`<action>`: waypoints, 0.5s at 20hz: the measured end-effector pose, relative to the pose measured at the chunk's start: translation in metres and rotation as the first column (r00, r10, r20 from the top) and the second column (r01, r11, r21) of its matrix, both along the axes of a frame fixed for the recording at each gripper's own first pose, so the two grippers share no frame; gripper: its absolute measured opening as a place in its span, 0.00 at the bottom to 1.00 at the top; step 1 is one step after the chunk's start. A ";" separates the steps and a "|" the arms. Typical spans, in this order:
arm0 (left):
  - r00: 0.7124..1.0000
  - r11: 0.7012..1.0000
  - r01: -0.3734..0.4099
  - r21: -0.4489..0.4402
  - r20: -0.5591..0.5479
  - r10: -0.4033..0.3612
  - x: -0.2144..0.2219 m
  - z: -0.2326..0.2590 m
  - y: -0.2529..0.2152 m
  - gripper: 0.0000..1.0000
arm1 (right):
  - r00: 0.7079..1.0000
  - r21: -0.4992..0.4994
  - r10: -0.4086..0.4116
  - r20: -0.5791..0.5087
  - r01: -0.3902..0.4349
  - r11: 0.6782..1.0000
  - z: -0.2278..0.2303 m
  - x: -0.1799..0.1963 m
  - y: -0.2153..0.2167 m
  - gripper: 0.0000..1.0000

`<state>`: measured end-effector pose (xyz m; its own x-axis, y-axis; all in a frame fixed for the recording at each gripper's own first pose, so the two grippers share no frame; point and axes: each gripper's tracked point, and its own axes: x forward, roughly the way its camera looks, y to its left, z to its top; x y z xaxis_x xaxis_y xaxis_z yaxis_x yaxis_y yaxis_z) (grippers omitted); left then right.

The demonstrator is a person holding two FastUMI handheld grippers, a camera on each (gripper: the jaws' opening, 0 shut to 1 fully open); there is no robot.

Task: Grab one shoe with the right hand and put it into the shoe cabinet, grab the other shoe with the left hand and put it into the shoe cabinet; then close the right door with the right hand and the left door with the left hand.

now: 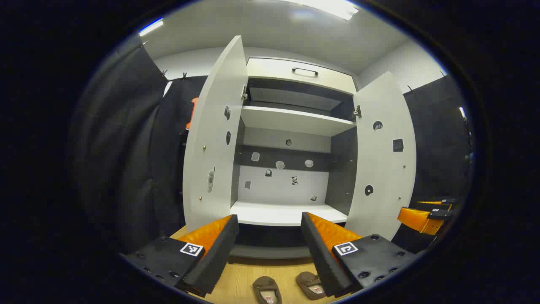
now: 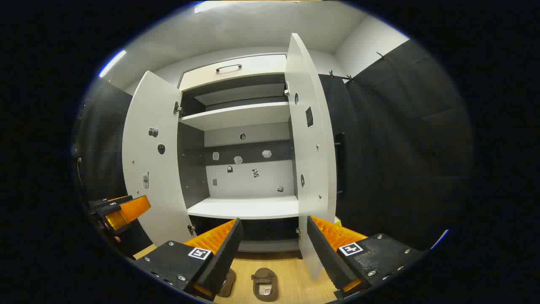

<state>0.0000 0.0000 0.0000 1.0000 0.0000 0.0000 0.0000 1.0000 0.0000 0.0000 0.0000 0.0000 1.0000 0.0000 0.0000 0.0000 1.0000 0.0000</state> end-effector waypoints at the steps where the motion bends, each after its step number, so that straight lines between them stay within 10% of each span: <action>1: 1.000 1.000 -0.002 -0.008 -0.005 0.002 0.000 -0.001 0.003 0.94 | 1.000 -0.010 -0.003 0.000 0.003 1.000 0.001 0.001 0.001 0.94; 10: 1.000 1.000 0.011 -0.014 -0.015 -0.011 -0.005 0.000 0.010 0.96 | 1.000 -0.014 -0.011 -0.007 0.011 1.000 0.000 0.002 0.013 0.94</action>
<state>-0.0047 0.0103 0.0005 0.9998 -0.0114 -0.0153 0.0112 0.9998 -0.0140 0.0015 0.0127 0.0000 0.9999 -0.0114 -0.0067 0.0113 0.9998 -0.0140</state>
